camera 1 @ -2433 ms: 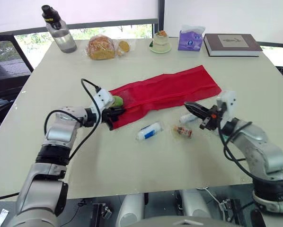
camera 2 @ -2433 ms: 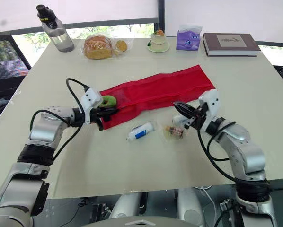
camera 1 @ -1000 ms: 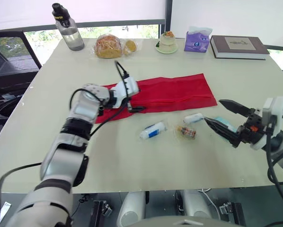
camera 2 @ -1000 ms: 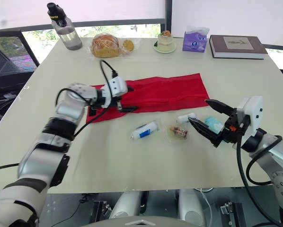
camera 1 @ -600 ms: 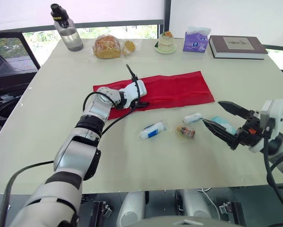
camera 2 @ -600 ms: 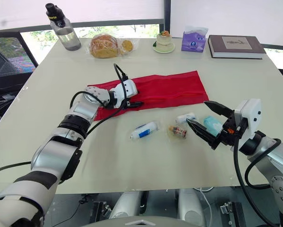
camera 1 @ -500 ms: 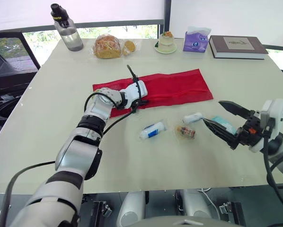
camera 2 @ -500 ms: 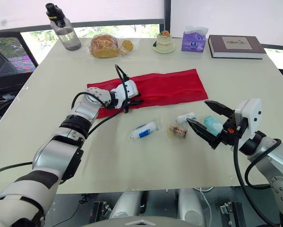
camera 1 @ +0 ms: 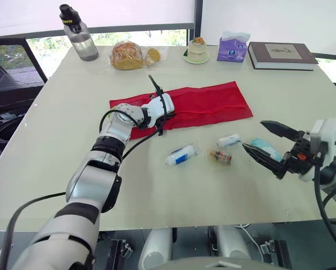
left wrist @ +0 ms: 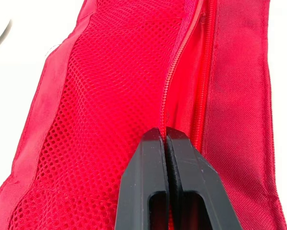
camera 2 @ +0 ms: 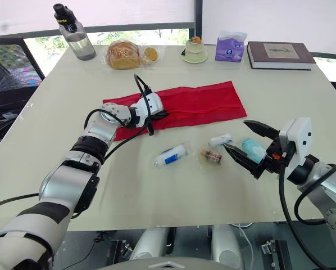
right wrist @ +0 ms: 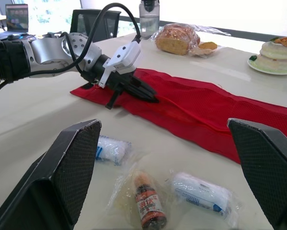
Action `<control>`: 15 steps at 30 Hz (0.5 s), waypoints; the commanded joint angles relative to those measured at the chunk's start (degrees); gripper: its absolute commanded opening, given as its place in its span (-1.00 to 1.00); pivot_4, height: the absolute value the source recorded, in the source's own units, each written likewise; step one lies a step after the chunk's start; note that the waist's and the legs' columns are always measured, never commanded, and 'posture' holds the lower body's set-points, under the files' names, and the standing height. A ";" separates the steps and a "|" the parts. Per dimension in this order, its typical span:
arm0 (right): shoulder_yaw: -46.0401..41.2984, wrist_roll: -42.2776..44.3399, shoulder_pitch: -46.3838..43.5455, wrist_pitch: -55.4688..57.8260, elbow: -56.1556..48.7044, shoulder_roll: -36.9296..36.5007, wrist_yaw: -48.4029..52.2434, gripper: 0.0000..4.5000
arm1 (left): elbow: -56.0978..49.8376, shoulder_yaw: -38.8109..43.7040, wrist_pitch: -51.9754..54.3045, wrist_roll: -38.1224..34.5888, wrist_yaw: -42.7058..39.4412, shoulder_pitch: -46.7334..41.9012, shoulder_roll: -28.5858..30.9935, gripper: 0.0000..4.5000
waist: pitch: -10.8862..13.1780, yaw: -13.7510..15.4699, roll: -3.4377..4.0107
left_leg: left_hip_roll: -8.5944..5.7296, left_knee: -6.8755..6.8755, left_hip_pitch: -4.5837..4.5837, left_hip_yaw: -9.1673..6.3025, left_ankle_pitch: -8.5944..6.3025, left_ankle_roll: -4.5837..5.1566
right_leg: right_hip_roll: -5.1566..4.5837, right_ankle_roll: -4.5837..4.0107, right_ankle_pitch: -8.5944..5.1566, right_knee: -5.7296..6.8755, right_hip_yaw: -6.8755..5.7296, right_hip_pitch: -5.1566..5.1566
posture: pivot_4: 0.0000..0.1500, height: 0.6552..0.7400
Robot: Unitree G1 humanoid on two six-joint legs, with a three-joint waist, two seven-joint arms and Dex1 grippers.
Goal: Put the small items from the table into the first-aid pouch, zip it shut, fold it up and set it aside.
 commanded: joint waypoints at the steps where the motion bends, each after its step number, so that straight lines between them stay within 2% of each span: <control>1: -3.24 0.57 0.30 -1.79 -0.28 -1.26 2.07 1.00 | -1.64 3.29 1.63 -4.10 -3.24 -1.07 0.12 -0.98 | 0.00 0.00 0.00 | 0.00 0.00 0.00 0.00 0.00 0.00 | 0.00 0.00 0.00 0.00 0.00 0.00 | 1.00 1.00; 5: -6.05 4.64 0.76 1.46 0.95 -5.30 5.91 1.00 | -1.08 3.78 -0.62 -3.96 -4.16 -1.41 1.39 -0.98 | 0.00 -0.02 0.00 | 0.00 0.01 0.00 0.00 0.00 0.00 | 0.00 0.00 0.00 0.00 0.00 0.01 | 1.00 1.00; 15: -10.64 6.88 -0.03 0.92 3.29 -9.45 10.53 1.00 | -2.43 4.17 -0.94 -4.24 -5.72 -0.63 1.73 -0.98 | 0.00 0.02 0.00 | 0.00 0.02 0.00 -0.01 0.00 0.00 | 0.00 -0.01 0.00 0.00 -0.01 0.03 | 1.00 1.00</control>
